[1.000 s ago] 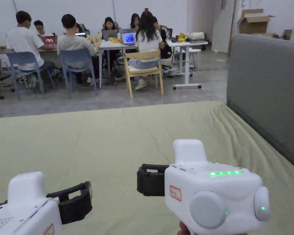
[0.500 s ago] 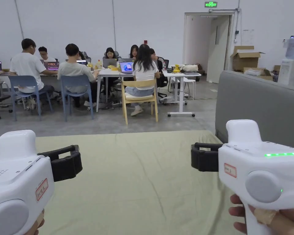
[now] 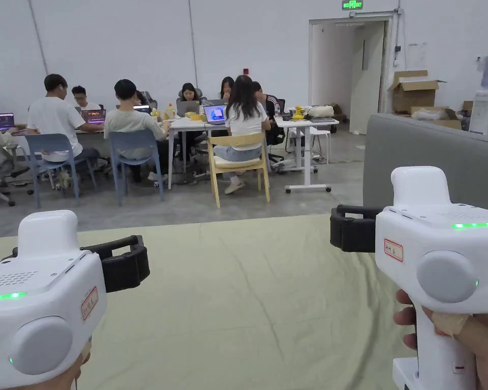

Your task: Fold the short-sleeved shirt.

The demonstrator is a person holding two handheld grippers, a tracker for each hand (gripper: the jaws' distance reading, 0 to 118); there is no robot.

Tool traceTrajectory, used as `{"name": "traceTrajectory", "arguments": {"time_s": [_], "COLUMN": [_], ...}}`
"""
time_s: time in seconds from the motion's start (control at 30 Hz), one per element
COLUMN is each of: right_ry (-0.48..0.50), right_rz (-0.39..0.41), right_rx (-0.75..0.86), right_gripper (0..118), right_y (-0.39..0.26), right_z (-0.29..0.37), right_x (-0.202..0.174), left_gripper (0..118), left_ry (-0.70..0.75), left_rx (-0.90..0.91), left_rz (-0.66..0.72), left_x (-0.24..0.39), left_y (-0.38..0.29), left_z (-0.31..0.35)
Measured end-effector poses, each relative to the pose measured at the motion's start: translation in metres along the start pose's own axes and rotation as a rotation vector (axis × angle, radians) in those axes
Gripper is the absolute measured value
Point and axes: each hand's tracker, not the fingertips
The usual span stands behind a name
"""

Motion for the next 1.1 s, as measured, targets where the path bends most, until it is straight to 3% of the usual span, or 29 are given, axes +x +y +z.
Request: {"name": "traceTrajectory", "arguments": {"time_s": [0.17, 0.43, 0.63, 0.83, 1.1], "right_ry": [0.007, -0.01, 0.023, -0.034, -0.022], "right_rz": [-0.033, 0.028, -0.011, 0.013, 0.018], "right_rx": [-0.004, -0.014, -0.025, -0.033, -0.052], "right_gripper": [118, 118, 118, 118, 118], "right_y": [0.004, 0.0, 0.002, 0.0, -0.005], "right_z": [0.004, 0.012, 0.013, 0.014, 0.015], "right_x": [0.001, -0.016, -0.016, -0.021, -0.024], "left_gripper": [118, 118, 118, 118, 118], "left_ry": [-0.001, -0.009, -0.016, -0.02, -0.032], "left_rx": [0.013, 0.022, 0.023, 0.026, 0.007], "left_rz": [-0.011, -0.02, -0.018, -0.009, -0.01], "left_x": [0.002, 0.007, 0.009, 0.01, 0.013], "left_y": [0.004, 0.006, 0.007, 0.006, 0.001], "left_z": [0.008, 0.016, 0.02, 0.022, 0.021]}}
